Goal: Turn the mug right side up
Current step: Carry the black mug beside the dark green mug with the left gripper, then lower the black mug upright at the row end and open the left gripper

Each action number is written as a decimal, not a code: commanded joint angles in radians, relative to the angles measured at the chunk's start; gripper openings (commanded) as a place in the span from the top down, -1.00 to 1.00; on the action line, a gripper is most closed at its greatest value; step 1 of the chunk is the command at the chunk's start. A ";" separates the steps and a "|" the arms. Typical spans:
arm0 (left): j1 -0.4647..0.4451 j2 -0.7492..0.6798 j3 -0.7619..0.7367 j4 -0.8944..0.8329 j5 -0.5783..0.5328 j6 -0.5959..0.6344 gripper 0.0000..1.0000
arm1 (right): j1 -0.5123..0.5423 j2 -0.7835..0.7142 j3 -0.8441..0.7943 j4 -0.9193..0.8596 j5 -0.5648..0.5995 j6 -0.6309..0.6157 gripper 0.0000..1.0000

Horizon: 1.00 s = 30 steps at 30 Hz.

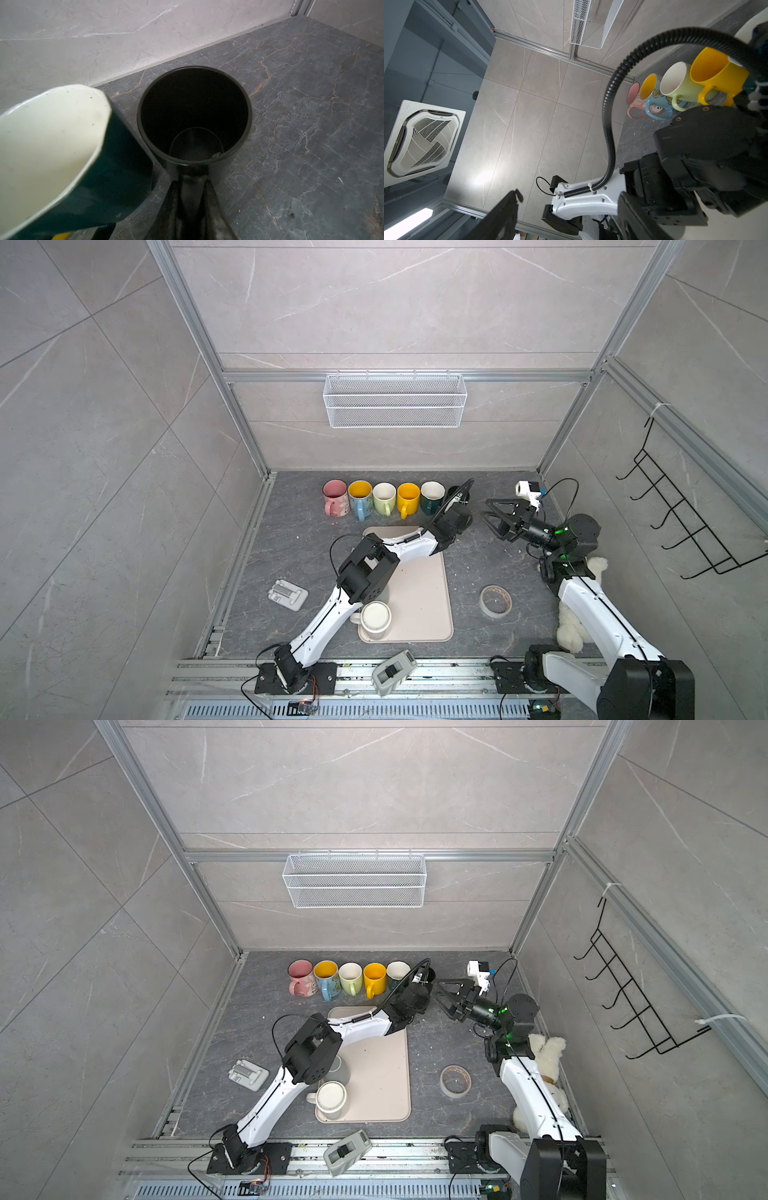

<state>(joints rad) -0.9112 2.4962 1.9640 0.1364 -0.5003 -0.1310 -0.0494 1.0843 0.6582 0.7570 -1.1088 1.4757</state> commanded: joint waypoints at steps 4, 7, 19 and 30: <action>0.011 0.001 0.042 0.054 -0.047 -0.012 0.72 | -0.004 -0.021 -0.002 -0.031 -0.019 -0.047 -0.53; 0.011 0.001 0.041 0.046 -0.047 -0.021 0.38 | -0.005 -0.023 0.000 -0.056 -0.017 -0.065 -0.53; 0.011 -0.063 -0.043 0.084 -0.034 -0.038 -0.02 | -0.005 -0.046 0.001 -0.146 -0.013 -0.126 -0.54; 0.005 -0.229 -0.146 0.157 0.069 -0.101 -0.18 | -0.005 -0.095 0.001 -0.248 -0.002 -0.183 -0.54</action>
<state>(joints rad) -0.9035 2.3997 1.8156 0.1894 -0.4564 -0.2176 -0.0513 1.0241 0.6582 0.5549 -1.1114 1.3430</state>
